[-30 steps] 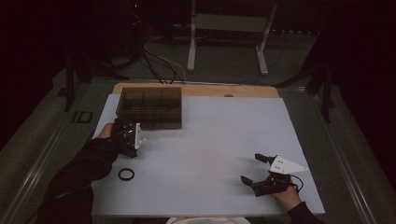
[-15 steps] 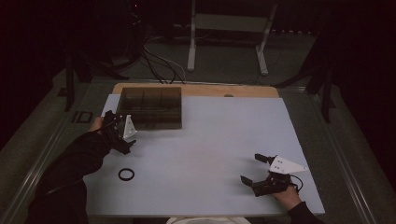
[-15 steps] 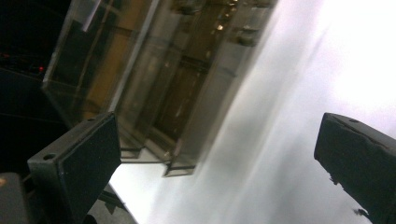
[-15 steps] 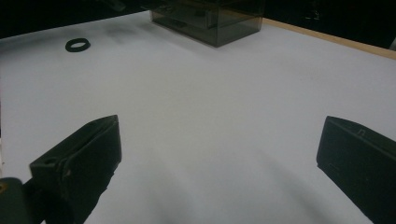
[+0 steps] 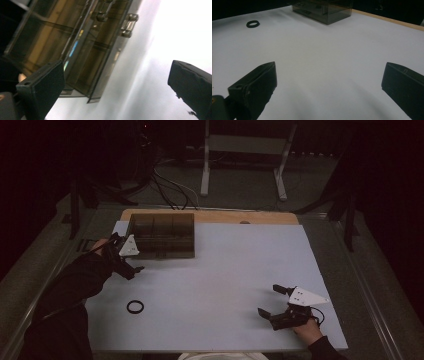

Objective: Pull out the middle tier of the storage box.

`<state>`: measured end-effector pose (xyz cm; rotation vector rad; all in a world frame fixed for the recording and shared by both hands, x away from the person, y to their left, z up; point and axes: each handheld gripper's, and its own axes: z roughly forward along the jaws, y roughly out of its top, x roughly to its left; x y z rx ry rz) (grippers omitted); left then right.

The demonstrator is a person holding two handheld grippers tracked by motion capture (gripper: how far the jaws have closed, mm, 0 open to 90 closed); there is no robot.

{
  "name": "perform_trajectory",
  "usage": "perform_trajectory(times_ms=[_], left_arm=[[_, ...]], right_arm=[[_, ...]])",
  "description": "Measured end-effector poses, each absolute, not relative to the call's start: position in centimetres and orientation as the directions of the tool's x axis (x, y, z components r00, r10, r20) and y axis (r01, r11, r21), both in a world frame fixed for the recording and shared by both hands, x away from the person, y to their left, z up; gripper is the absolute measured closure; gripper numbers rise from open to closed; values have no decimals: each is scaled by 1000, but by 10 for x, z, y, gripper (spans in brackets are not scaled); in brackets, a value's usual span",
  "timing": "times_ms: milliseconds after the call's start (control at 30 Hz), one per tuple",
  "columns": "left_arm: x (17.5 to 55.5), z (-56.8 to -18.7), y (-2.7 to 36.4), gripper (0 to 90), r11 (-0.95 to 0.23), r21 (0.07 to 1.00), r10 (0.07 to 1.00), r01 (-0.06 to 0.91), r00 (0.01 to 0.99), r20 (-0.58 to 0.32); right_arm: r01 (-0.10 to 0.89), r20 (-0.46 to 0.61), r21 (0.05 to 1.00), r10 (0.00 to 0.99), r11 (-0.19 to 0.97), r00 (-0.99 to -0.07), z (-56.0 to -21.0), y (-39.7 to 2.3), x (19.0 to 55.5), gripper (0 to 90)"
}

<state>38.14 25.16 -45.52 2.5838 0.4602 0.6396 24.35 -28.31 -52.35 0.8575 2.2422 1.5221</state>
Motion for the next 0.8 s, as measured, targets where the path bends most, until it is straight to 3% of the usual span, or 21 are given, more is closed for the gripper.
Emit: perform_trajectory(times_ms=[100, 267, 433, 800], left_arm=[[387, -451, 253, 114, -825, 493, 460, 275, 834, 304], [393, -451, 252, 161, -807, 497, 478, 318, 847, 234], [399, -454, 248, 183, -826, 468, 458, 313, 858, 235], [412, -458, 239, 467, -893, 389, 346, 226, 898, 272]], right_arm=[[309, 85, 915, 624, 261, -777, -523, -283, 244, 0], [313, 91, 914, 624, 256, -776, -524, -283, 244, 0], [314, 91, 914, 623, 257, -777, -524, -283, 244, 0], [317, 97, 914, 623, 252, -777, -524, -284, 244, 0]])
